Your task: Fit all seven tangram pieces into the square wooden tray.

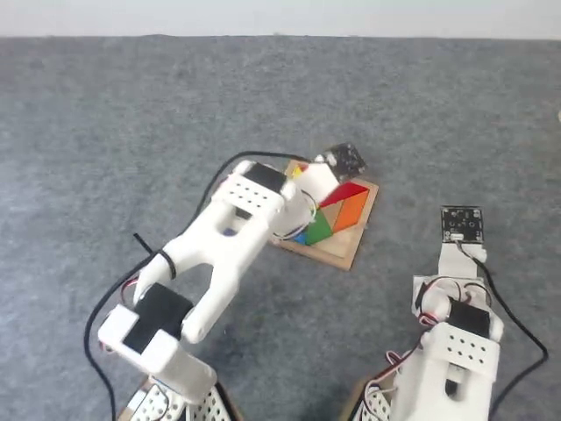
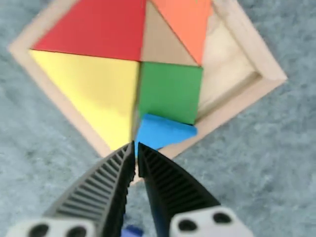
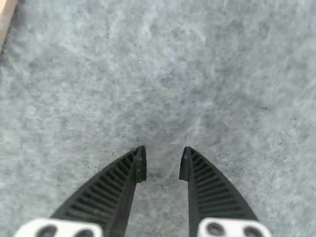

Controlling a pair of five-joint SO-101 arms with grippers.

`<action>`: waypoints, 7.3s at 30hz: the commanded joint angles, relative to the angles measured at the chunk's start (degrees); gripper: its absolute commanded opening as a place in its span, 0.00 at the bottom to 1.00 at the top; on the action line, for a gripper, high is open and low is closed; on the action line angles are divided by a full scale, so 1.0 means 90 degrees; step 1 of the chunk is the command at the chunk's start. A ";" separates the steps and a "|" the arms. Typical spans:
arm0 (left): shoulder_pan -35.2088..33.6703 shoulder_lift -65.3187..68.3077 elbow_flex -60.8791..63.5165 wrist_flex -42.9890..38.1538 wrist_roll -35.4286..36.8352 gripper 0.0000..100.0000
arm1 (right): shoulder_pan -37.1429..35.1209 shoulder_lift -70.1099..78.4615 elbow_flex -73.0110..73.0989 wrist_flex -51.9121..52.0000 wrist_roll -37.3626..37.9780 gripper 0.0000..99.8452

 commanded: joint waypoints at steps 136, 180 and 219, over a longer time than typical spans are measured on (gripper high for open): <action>-0.8244 -0.1680 0.0991 -0.1035 0.3985 0.27 | -0.7292 1.0183 -1.0462 0.1402 -0.0176 0.02; -0.7922 -0.1690 0.1148 -0.1084 0.3976 0.27 | -0.7976 0.6989 -0.6564 0.0308 -0.2764 0.25; -0.7941 -0.1700 0.1148 -0.1045 0.3976 0.27 | -0.7888 0.7927 -0.7277 0.0454 -0.2696 0.25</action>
